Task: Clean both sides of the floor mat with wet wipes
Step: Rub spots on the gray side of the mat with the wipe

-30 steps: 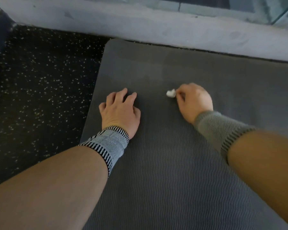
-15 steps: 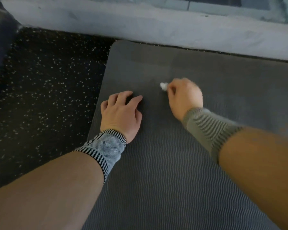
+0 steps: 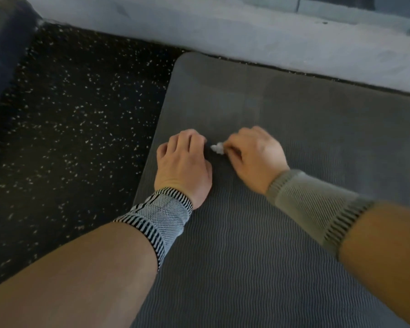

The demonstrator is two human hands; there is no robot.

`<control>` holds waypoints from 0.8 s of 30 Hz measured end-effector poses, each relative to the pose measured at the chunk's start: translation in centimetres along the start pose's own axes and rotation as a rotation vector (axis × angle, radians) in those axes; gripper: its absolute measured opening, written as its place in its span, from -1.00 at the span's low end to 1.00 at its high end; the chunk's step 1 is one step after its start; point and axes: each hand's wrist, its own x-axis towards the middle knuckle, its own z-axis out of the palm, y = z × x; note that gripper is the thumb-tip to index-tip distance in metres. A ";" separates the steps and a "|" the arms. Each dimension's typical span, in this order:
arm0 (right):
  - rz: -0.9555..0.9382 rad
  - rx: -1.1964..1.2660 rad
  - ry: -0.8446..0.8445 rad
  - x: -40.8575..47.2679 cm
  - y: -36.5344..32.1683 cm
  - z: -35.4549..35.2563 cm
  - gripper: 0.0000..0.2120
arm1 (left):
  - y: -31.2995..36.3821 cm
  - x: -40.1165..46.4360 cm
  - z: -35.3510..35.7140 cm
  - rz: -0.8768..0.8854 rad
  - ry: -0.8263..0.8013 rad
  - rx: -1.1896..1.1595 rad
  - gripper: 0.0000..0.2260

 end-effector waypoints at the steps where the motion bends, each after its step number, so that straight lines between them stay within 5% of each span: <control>1: 0.007 -0.026 0.014 1.7 0.4 -0.2 -0.83 | 0.0 0.0 0.0 0.005 0.000 -0.001 -0.64; 5: 0.133 -0.051 0.082 6.3 0.7 0.7 -0.79 | -0.1 0.1 0.1 0.015 0.007 0.011 -0.63; 11: -0.100 -0.016 -0.053 3.2 -0.6 0.3 -0.80 | -0.1 0.1 0.2 -0.014 0.035 -0.027 -0.71; 15: 0.026 -0.047 0.003 8.6 -0.3 0.7 -0.78 | 0.0 0.2 0.0 0.005 0.008 -0.001 -0.61; 18: 0.006 -0.042 0.027 4.5 -0.7 1.2 -0.80 | -0.1 0.3 -0.3 0.041 -0.052 0.031 -0.52; 22: -0.027 -0.084 0.008 3.2 2.0 -0.6 -0.81 | 0.4 1.2 -0.1 -0.039 -0.084 0.051 -0.60; 24: 0.135 -0.159 0.050 6.8 4.2 -1.2 -0.78 | 1.9 2.3 0.3 -0.138 -0.080 0.032 -0.65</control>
